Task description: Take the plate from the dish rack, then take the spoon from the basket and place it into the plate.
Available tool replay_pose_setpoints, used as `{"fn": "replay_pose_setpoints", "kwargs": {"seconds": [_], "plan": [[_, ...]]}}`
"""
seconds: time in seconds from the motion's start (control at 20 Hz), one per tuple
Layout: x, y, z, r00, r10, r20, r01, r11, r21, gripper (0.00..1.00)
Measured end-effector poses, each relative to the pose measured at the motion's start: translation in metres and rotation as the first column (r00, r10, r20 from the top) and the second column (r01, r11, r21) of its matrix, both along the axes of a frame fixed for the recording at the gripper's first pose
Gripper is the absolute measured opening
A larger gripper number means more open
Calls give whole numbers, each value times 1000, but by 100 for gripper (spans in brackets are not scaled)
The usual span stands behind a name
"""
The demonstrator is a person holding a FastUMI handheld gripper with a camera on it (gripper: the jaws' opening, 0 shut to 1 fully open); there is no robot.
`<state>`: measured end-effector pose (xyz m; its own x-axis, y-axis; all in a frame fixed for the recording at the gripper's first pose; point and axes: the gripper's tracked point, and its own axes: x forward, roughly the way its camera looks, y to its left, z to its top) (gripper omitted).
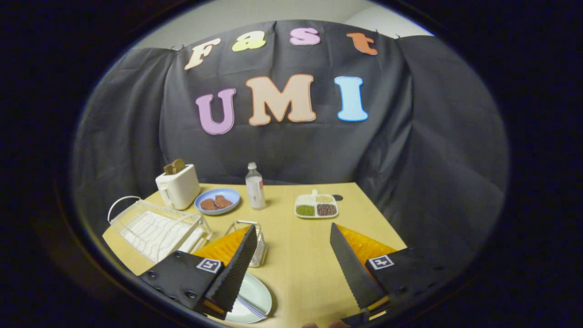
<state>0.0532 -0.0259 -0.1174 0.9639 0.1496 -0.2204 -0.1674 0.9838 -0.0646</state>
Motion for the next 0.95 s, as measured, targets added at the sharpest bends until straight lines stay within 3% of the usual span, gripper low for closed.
{"fn": "replay_pose_setpoints", "kwargs": {"seconds": [0.5, 0.95], "plan": [[-8, -13, 52, 985, -114, 132, 108, 993, 54, 100], [-6, -14, 59, 979, -136, 149, 129, 990, 57, 100]]}}
